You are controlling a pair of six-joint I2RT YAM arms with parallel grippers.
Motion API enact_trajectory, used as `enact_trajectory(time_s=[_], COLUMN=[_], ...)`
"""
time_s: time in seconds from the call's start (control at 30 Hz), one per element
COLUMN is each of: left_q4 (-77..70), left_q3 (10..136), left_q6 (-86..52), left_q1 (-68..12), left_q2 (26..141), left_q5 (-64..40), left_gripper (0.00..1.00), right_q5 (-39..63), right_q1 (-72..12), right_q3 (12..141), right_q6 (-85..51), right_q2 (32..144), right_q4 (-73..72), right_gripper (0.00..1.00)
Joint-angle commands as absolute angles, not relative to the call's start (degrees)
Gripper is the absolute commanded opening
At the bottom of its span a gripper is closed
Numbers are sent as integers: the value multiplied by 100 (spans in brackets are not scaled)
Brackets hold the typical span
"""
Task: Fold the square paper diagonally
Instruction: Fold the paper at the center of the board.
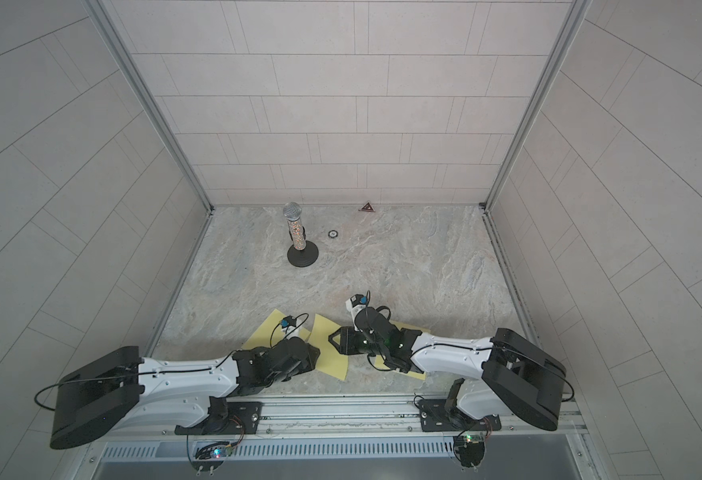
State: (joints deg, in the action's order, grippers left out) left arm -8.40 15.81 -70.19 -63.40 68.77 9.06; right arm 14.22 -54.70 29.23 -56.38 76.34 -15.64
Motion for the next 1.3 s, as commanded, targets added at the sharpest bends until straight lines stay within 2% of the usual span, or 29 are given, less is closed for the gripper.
enact_trajectory(time_s=[0.0, 0.17, 0.37, 0.77, 1.17, 1.23, 1.27], left_q4=[-141, -167, -166, -176, -177, -180, -191], left_q3=[1336, 1327, 1327, 1327, 1345, 1361, 1362], left_q6=[-7049, -7040, -7044, -7031, -7005, -6974, -6939], left_q1=[-6288, -6293, -6288, -6291, -6289, -6293, -6291], left_q2=[7045, 7051, 7054, 7073, 7071, 7061, 7048], left_q5=[949, 930, 936, 921, 923, 918, 908], left_gripper=[21, 21, 20, 21, 21, 21, 21], right_q5=[1162, 1241, 1910, 2234, 2202, 2120, 2063], right_q1=[-5411, -5160, -4944, -4517, -4447, -4447, -4447], right_q3=[3252, 3373, 3735, 4085, 4552, 4628, 4653], right_q6=[-5098, -4512, -3965, -3101, -2560, -2497, -2480], right_q2=[7624, 7687, 7911, 8139, 8446, 8443, 8425], right_q4=[-888, -632, -212, 710, 1451, 1598, 1676], right_gripper=[45, 43, 37, 28, 10, 0, 0])
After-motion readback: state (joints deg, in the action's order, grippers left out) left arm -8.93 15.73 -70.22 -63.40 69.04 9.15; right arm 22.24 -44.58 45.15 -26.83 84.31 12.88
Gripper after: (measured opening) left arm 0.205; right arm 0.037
